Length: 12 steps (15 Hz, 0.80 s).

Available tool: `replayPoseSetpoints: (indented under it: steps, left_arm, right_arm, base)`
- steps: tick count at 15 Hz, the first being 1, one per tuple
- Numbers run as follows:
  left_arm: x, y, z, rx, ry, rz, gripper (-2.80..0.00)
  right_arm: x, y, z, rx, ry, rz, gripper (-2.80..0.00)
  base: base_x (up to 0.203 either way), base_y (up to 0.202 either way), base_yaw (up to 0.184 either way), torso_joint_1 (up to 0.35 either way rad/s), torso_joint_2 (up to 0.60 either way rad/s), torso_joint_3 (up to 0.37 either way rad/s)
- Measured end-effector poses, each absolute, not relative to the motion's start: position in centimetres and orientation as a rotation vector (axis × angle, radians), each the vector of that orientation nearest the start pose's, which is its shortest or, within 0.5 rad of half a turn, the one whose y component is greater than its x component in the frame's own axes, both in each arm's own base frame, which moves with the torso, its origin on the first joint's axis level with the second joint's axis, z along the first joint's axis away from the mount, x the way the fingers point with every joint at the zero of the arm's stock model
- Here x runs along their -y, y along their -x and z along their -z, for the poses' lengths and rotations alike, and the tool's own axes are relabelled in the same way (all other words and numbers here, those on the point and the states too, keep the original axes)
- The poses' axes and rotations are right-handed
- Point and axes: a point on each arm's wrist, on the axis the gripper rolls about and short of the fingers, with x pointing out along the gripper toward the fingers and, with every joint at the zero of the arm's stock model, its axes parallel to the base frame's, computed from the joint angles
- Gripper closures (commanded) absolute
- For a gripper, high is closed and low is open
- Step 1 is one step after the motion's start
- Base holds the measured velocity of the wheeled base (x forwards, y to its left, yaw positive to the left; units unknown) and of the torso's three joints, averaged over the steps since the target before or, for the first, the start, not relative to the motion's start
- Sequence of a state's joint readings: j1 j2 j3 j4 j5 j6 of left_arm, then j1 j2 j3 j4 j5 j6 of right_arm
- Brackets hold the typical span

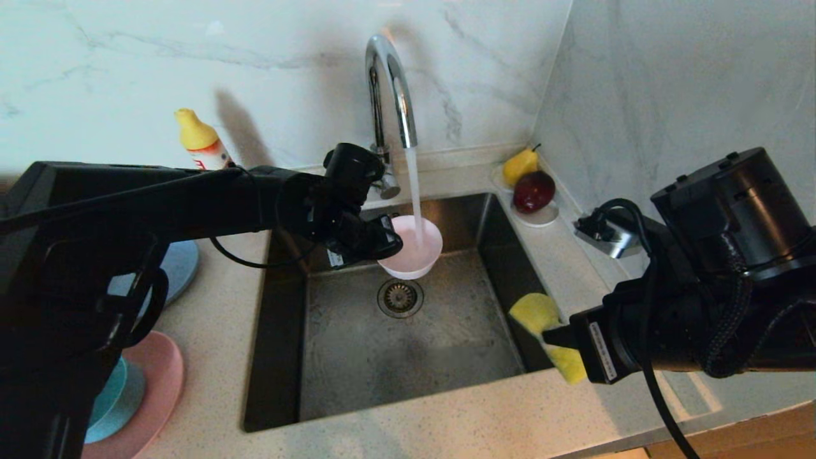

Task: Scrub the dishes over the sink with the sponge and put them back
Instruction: Wash the bowl

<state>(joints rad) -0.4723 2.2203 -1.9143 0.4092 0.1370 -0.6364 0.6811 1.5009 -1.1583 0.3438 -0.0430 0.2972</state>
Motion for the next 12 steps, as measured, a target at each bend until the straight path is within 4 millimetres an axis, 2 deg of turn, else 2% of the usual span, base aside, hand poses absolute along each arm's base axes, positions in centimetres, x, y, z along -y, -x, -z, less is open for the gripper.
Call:
replayPoseSetpoints:
  steps: [9, 12]
  left_arm:
    - [20.52, -39.98, -18.81, -0.763, 0.392, 0.095, 0.00]
    - [20.17, -39.41, -19.51, -0.755, 0.393, 0.084, 0.00]
  right_arm:
    - [-15.41, -19.50, -24.54, -0.739, -0.033, -0.500, 0.00]
    - [-15.40, -19.49, -24.52, -0.746, -0.041, -0.517, 0.00]
  base:
    - [0.000, 0.000, 0.000, 0.000, 0.00, 0.000]
    - [0.000, 0.000, 0.000, 0.000, 0.00, 0.000]
